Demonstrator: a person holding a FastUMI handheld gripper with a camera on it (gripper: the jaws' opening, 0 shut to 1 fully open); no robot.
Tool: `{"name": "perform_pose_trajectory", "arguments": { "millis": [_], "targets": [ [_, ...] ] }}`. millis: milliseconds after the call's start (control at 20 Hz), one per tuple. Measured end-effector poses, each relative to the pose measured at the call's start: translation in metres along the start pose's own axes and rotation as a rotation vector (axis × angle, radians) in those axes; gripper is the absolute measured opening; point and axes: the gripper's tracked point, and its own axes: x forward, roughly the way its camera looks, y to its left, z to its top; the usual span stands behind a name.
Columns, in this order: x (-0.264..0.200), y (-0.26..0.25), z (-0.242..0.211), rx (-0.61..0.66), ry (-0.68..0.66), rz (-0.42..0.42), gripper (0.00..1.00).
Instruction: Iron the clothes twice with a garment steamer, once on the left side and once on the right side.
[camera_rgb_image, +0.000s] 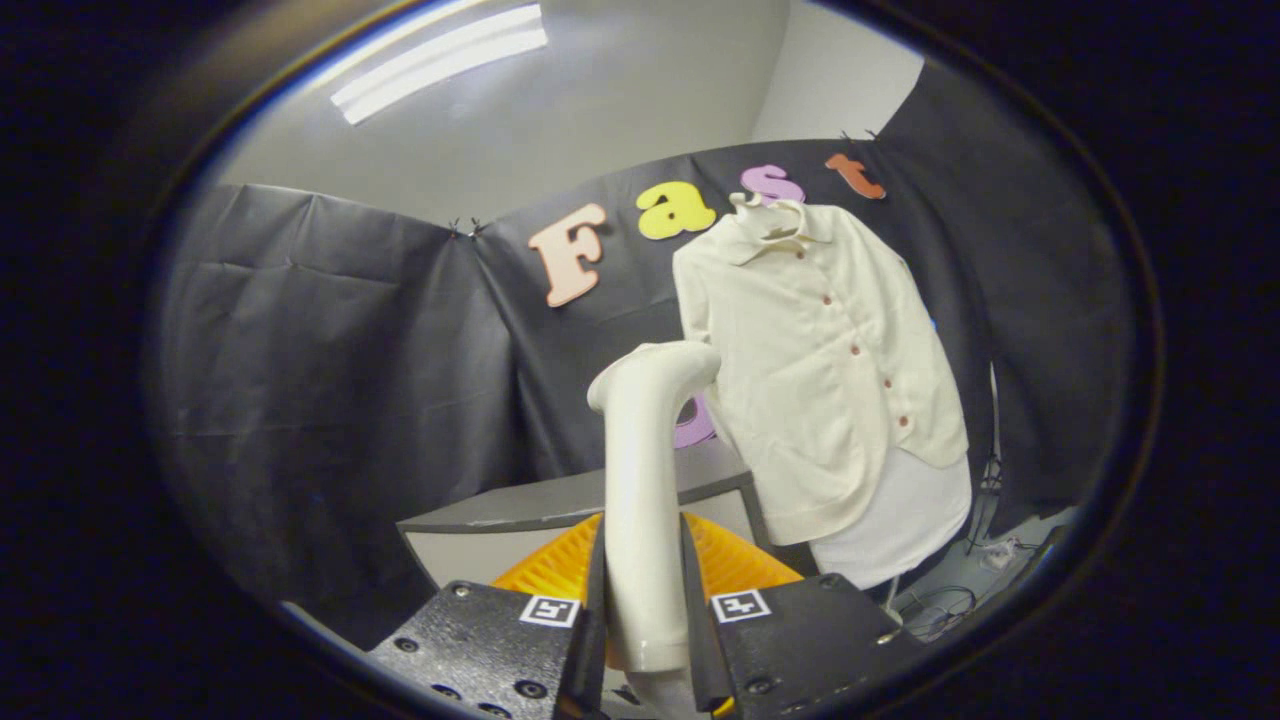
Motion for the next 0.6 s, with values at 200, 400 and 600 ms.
{"name": "perform_pose_trajectory", "arguments": {
  "millis": [200,400,600],
  "targets": [
    [-0.006,0.073,-0.005,0.034,0.037,0.082,0.34],
    [-0.016,0.115,0.017,-0.062,-0.033,0.123,0.34],
    [-0.028,0.126,0.015,-0.076,-0.038,0.128,0.33]
  ]
}}
